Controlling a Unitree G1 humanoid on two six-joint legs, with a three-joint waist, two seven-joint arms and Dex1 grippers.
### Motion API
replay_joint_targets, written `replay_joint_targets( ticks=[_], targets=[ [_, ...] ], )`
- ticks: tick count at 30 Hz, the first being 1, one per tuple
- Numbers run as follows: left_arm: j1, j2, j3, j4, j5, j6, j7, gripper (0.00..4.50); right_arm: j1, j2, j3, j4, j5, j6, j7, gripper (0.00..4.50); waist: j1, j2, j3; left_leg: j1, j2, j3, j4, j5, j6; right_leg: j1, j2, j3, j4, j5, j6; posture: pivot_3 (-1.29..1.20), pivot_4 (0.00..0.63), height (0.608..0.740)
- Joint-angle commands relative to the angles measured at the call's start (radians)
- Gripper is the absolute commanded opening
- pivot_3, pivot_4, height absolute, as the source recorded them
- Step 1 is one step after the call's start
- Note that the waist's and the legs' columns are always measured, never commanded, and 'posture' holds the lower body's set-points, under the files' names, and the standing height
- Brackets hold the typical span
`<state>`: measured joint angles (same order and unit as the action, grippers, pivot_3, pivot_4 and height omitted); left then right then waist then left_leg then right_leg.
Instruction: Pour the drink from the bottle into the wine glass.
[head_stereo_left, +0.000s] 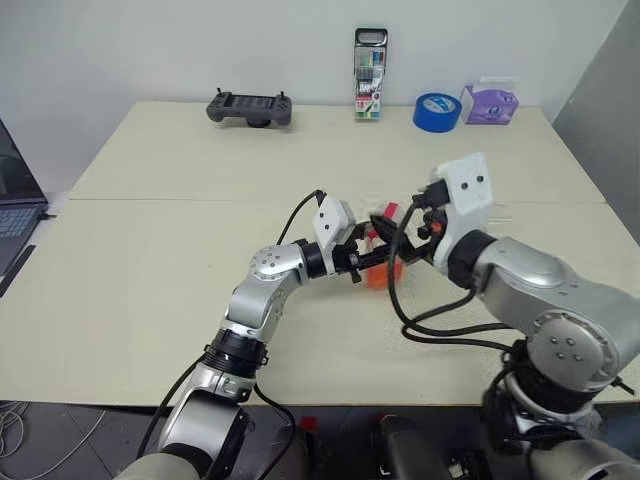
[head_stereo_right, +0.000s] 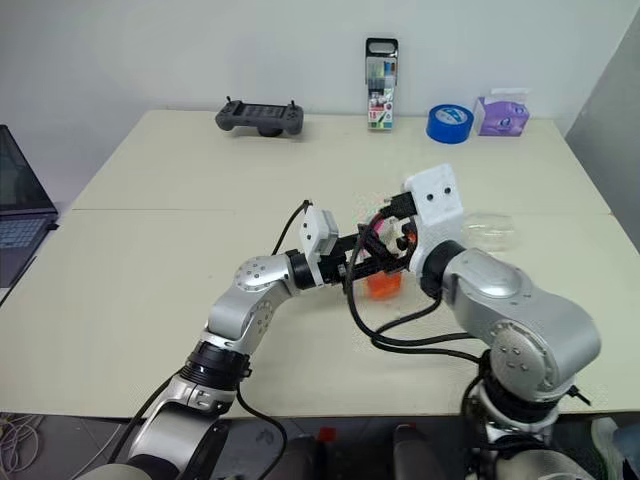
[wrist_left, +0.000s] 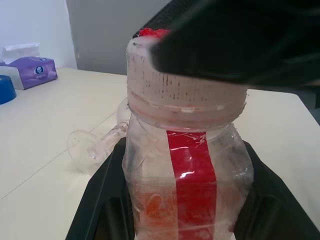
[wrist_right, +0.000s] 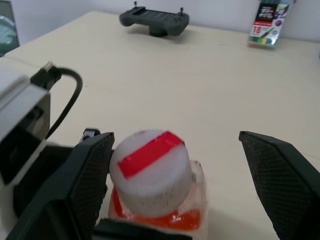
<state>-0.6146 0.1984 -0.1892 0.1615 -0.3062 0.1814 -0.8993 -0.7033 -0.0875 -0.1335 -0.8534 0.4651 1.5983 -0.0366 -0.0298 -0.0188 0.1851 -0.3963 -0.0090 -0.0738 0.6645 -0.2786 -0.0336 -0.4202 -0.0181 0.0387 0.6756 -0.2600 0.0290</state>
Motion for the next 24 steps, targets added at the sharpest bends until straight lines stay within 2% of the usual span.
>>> replay_joint_targets(
  ticks=[1, 5, 6, 8, 24],
  targets=[
    [-0.027, 0.0, 0.023, -0.02, -0.005, -0.036, -0.005, 1.87, -0.012, 0.047, 0.025, -0.055, -0.063, 0.016, -0.078, 4.25, 0.0, 0.0, 0.0, -0.001, 0.0, 0.0, 0.0, 0.001, -0.002, -0.001, 0.0, 0.0, 0.001, 0.0, 0.0, 0.0, 0.15, 0.74],
    [-0.023, 0.002, 0.023, -0.022, -0.004, -0.04, -0.004, 1.87, 0.004, 0.078, 0.048, -0.055, -0.092, 0.016, -0.105, 4.25, -0.002, 0.0, 0.0, 0.0, 0.0, -0.001, 0.0, 0.003, -0.003, -0.001, 0.0, 0.0, 0.004, 0.0, 0.0, 0.0, 0.15, 0.74],
    [-0.024, 0.002, 0.023, -0.022, -0.004, -0.04, -0.004, 1.87, 0.01, 0.065, 0.062, -0.054, -0.081, 0.016, -0.091, 3.89, -0.002, 0.0, 0.0, 0.0, 0.0, -0.001, 0.0, 0.003, -0.002, -0.001, 0.0, -0.001, 0.005, 0.0, 0.0, 0.0, 0.15, 0.74],
    [-0.025, 0.002, 0.024, -0.02, -0.002, -0.041, -0.004, 1.87, 0.016, 0.05, 0.079, -0.058, -0.077, 0.016, -0.082, 3.7, -0.003, 0.0, 0.0, 0.001, 0.0, -0.001, 0.0, 0.003, -0.002, -0.001, 0.001, -0.001, 0.005, 0.0, 0.0, 0.0, 0.15, 0.74],
    [-0.029, 0.013, 0.027, -0.013, 0.007, -0.043, -0.01, 1.87, 0.046, 0.116, 0.14, -0.082, -0.106, 0.016, -0.13, 3.7, -0.003, 0.0, 0.0, 0.001, 0.0, -0.001, 0.0, 0.004, -0.002, -0.001, 0.001, -0.001, 0.005, 0.0, 0.0, 0.0, 0.15, 0.74]
  ],
)
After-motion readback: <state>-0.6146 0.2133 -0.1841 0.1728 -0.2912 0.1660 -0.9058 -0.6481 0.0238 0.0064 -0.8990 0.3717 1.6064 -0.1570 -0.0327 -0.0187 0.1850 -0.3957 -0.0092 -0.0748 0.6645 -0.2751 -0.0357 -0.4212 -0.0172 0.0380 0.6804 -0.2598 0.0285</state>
